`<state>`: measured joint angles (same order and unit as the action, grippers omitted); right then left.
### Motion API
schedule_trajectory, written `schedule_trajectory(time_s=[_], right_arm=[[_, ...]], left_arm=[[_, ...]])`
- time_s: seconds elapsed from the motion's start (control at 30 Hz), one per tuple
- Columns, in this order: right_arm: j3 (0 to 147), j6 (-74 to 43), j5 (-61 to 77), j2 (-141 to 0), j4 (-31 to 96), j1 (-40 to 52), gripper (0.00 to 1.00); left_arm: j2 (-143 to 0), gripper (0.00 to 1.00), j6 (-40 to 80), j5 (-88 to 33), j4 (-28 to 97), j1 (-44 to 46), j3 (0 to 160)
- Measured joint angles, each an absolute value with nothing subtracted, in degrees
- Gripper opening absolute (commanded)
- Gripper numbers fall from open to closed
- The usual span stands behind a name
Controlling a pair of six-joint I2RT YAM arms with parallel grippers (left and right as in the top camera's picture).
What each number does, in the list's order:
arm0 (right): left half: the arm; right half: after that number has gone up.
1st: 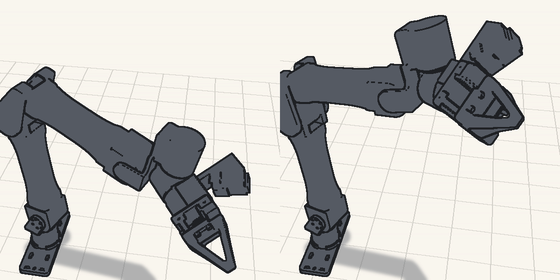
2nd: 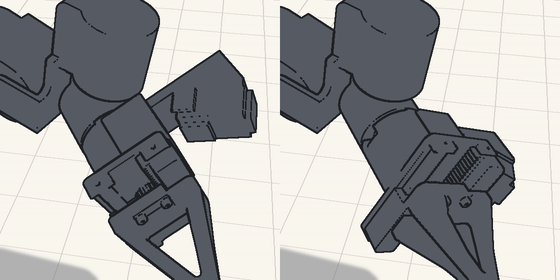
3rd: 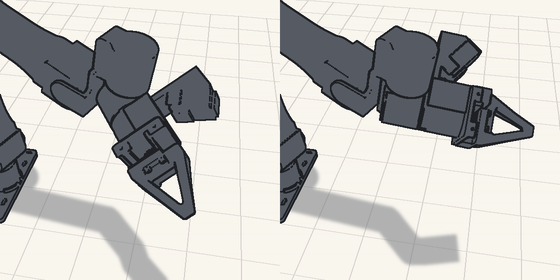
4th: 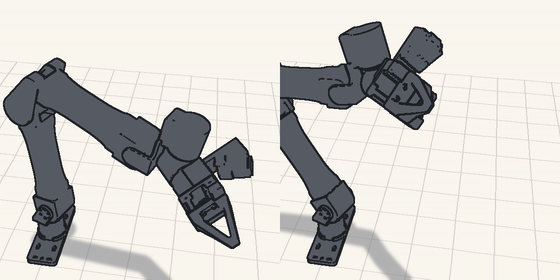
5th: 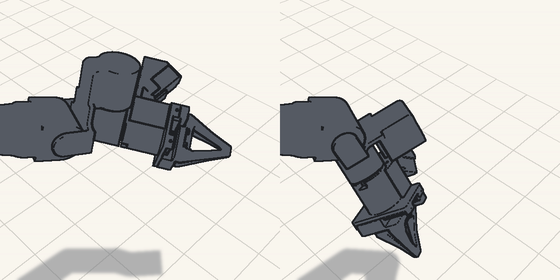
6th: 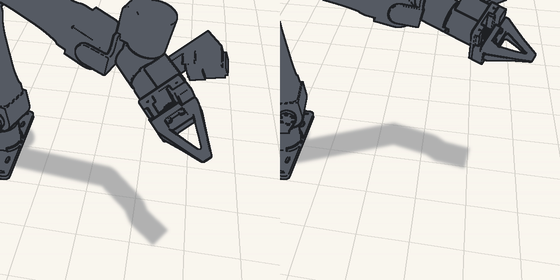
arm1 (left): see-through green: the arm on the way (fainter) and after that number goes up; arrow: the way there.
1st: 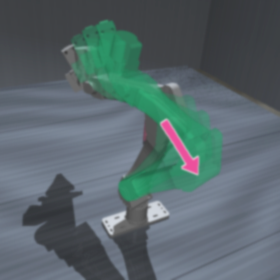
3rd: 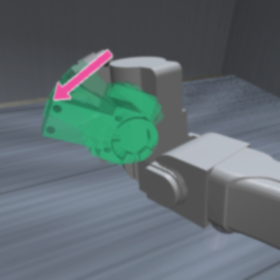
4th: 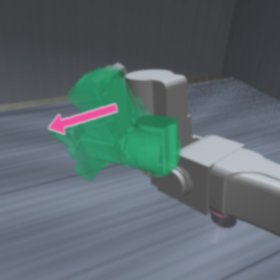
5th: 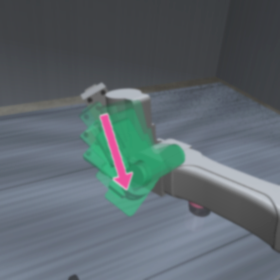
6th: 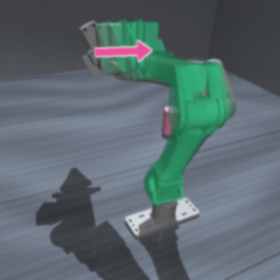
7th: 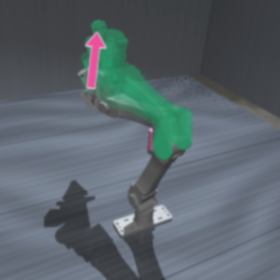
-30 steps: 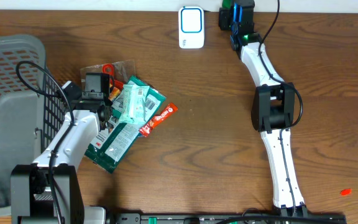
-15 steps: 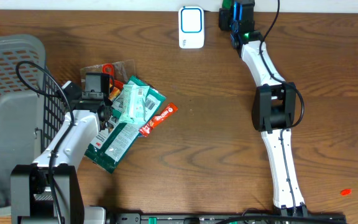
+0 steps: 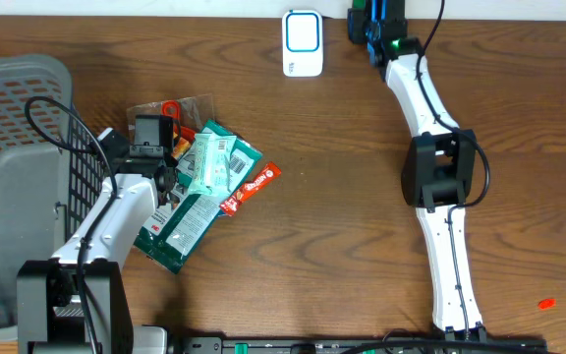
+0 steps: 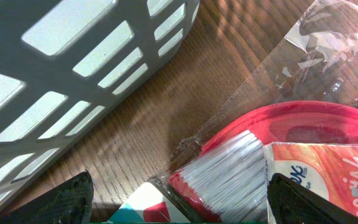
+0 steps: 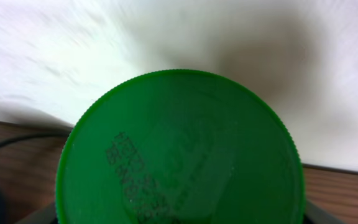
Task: Scan the item barcode
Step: 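Swing the right gripper left, carrying the jar over the scanner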
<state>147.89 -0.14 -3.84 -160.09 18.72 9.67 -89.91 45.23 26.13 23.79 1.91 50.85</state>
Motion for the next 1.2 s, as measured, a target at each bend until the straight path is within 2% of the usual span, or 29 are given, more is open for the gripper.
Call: schedule_trajectory(time_s=[0.43,0.63,0.97,1.2], right_arm=[[147.89,5.65,-4.99,-148.46,32.77,11.9,0.02],[147.92,12.73,-13.65,-145.1,39.29,14.9,0.01],[147.89,25.12,-26.94,-145.05,39.13,23.0,0.02],[147.89,30.2,-30.06,-145.05,38.3,23.33,0.02]], left_arm=[[-89.91,0.89,45.23,26.13,23.79,1.93,50.85],[-89.91,0.89,45.23,26.13,23.79,1.93,50.85],[-89.91,0.89,45.23,26.13,23.77,1.93,50.85],[-89.91,0.89,45.23,26.13,23.77,1.93,50.85]])
